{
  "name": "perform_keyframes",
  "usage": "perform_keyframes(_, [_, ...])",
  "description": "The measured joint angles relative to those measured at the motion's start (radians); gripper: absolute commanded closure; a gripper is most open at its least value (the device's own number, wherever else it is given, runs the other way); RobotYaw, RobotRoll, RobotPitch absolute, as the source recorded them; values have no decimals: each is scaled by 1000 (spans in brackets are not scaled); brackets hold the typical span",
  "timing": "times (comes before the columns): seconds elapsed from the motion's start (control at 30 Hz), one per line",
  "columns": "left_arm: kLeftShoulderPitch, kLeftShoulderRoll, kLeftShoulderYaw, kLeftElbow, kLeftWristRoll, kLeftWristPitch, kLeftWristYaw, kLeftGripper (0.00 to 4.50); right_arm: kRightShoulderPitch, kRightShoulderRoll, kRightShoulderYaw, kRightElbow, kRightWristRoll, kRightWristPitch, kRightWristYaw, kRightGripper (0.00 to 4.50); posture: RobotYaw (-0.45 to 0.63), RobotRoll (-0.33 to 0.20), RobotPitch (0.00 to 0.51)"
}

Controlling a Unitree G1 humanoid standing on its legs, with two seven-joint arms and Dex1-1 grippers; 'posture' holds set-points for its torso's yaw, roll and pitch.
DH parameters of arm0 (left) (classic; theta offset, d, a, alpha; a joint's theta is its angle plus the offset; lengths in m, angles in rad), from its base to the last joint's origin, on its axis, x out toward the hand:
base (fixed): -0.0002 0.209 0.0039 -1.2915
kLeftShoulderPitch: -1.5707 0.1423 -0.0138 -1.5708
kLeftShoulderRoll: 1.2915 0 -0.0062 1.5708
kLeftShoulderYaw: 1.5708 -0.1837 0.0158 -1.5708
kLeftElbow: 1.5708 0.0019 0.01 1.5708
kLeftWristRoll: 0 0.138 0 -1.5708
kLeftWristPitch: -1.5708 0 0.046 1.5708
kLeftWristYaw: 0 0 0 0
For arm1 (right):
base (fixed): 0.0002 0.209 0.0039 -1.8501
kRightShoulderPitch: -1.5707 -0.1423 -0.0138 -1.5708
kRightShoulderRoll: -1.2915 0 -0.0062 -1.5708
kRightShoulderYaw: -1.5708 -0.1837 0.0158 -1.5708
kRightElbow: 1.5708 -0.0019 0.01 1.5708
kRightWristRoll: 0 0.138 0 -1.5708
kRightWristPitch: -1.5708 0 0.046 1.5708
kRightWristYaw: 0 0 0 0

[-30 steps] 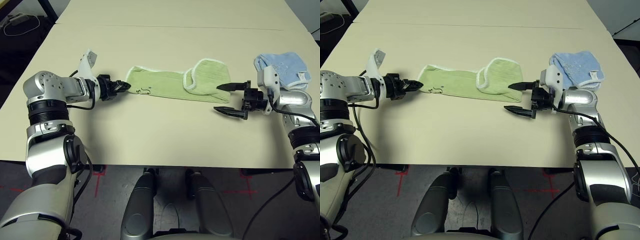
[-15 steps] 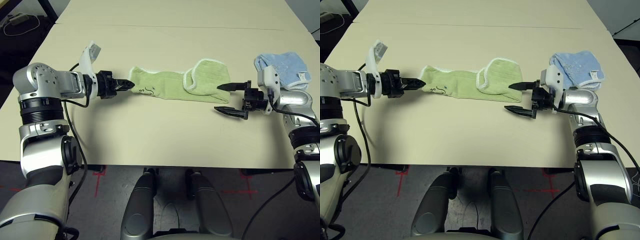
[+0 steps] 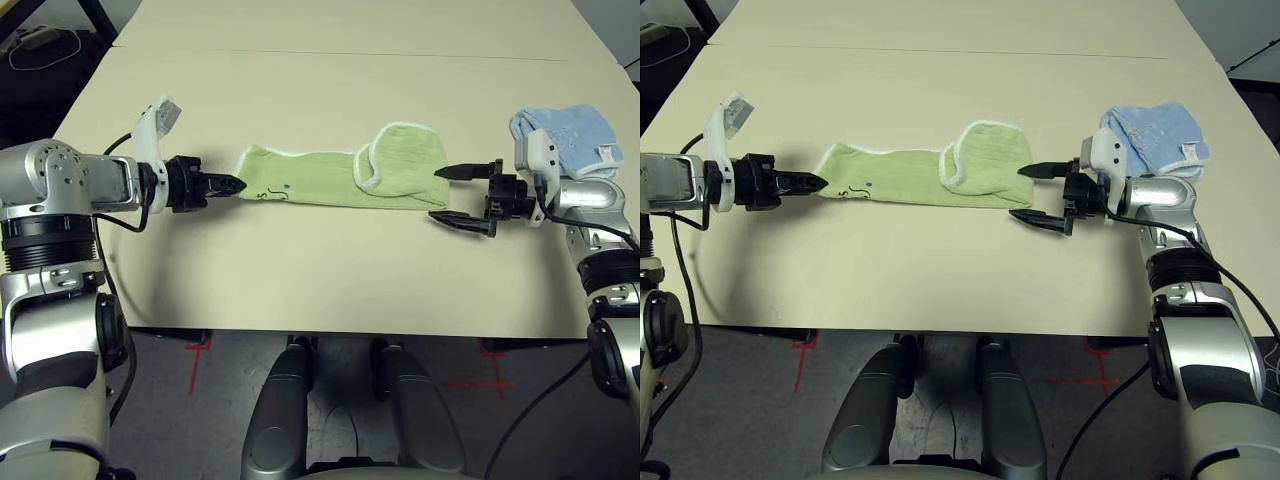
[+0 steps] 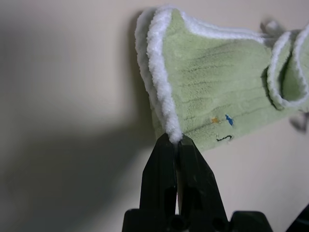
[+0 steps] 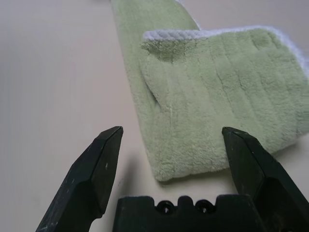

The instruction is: Fold the towel and set it aside.

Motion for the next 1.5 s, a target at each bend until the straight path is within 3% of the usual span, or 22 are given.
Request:
perform_keyframes(0.37, [-46,-25,-4,-158,-30,22,-10,4455,-22,0,0,20,-7,-4,1,0,136,0,212])
perform_keyframes(0.67, [-133,-66,-142,-232,-32,-69,-66,4455,-23,0,0,32,-9,-9,1,0,132,0,209])
perform_keyframes(1.0, [-230,-124,-319,-131,87,-353,-171,4455,-23,0,0,30,-9,-10,1,0,115,0,206])
perform_keyframes(1.2, [-326,-192,-356,-66,119,-399,-239,4455,-23,0,0,29,-9,-10,-6,0,113,0,204])
perform_keyframes(1.5, [-349,-244,-411,-59,155,-438,-321,4455,-28,-20,-23,49,0,15,-34,0,110,0,204])
